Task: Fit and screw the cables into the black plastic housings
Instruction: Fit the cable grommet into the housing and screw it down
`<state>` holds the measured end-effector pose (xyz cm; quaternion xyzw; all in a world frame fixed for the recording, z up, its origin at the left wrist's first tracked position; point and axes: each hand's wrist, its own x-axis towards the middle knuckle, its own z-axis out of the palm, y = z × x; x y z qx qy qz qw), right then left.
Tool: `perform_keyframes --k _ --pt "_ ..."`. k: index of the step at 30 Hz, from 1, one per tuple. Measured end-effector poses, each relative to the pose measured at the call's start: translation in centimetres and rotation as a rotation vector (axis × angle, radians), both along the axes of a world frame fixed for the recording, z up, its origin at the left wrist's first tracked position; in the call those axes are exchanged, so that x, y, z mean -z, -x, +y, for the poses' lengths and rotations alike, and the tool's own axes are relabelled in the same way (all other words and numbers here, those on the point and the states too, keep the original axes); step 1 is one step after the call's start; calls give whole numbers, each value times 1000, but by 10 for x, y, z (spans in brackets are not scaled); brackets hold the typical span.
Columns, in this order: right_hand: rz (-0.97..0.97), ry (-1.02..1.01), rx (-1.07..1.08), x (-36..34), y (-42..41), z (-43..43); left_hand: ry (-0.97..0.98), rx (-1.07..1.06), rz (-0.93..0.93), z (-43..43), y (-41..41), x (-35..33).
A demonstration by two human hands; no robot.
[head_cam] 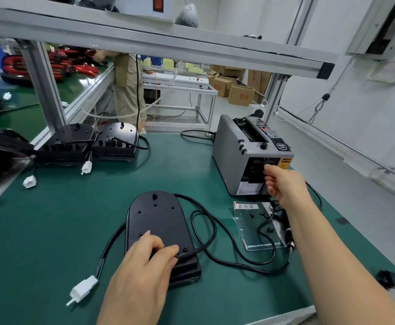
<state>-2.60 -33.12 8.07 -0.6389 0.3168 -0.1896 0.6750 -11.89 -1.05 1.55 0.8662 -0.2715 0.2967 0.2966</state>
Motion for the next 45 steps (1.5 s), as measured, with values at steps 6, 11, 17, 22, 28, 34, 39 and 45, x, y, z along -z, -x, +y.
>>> perform_keyframes --k 6,11,17,22,28,34,39,45 --pt "-28 46 81 2 -8 7 0 -11 -4 0 0 1" --pt "-54 62 163 3 -11 12 -10 -16 14 1 1 0" --pt "-96 52 127 0 5 17 -25 11 50 2 1 -2" --pt "-67 164 -294 -11 30 53 -13 70 108 5 0 -9" --pt "9 392 -853 -21 34 144 235 -48 215 22 -15 -17" --pt "48 634 -1087 -11 23 189 160 -225 482 43 -32 -13" --pt "84 709 -1134 1 15 197 43 -196 563 46 -28 -17" --pt "109 683 -1108 3 12 201 51 -187 587 46 -28 -21"
